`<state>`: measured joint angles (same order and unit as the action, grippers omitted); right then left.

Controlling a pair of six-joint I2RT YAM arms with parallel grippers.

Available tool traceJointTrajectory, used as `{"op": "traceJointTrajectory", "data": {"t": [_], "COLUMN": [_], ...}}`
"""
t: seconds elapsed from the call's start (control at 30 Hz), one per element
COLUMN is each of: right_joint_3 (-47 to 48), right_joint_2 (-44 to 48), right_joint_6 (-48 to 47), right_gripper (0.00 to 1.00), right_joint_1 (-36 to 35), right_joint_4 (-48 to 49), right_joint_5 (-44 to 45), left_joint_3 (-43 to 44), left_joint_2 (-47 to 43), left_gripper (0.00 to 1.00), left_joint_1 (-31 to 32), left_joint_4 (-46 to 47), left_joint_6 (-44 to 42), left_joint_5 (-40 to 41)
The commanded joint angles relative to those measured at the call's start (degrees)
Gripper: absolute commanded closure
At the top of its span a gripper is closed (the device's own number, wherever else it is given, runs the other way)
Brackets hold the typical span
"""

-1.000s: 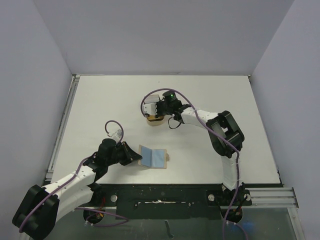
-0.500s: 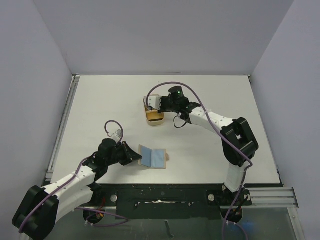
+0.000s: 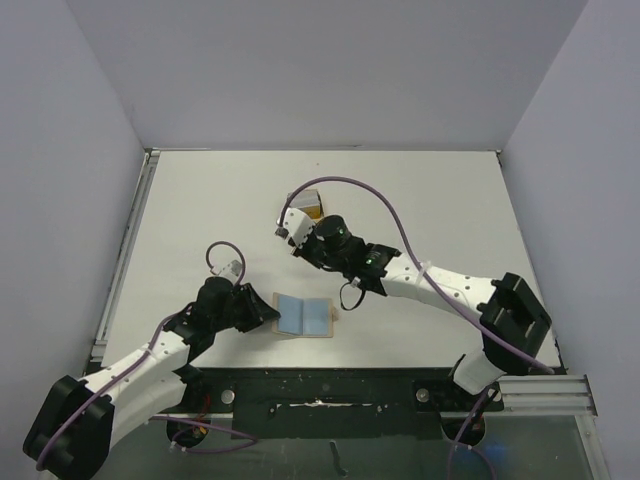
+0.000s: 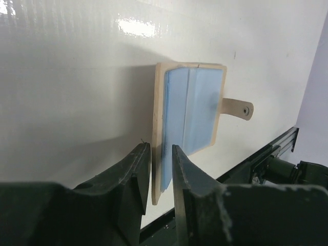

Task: Put the credit cards into the card holder
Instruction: Pick up the credit card from the storage box, then insert the credit card into the card holder.

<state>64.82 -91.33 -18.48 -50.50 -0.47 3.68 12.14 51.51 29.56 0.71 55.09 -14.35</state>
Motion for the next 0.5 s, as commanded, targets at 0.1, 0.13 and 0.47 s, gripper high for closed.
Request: {"op": "traceJointTrajectory", "data": {"t": [0.1, 0.13, 0.47], "right_joint_3": [-2.5, -3.3, -11.6], "right_joint_2": [9.4, 10.2, 14.6], "right_joint_6": [36.3, 40.7, 70.4], "right_gripper": [1.00, 1.00, 1.00], "right_joint_1": [-3.5, -3.5, -3.5], "right_joint_4": [-6.7, -7.8, -11.2], "right_joint_5": [9.5, 9.7, 2.9], "left_joint_3": [2.8, 2.6, 2.0], "left_joint_2": [-1.5, -1.6, -0.3], "left_gripper": [0.75, 0.76, 1.00], "left_joint_1": [0.0, 0.0, 0.0], "left_joint_4": [-2.4, -2.3, -1.7], "left_joint_6": [-1.5, -1.4, -1.2], "left_joint_5": [3.3, 3.3, 4.1]}}
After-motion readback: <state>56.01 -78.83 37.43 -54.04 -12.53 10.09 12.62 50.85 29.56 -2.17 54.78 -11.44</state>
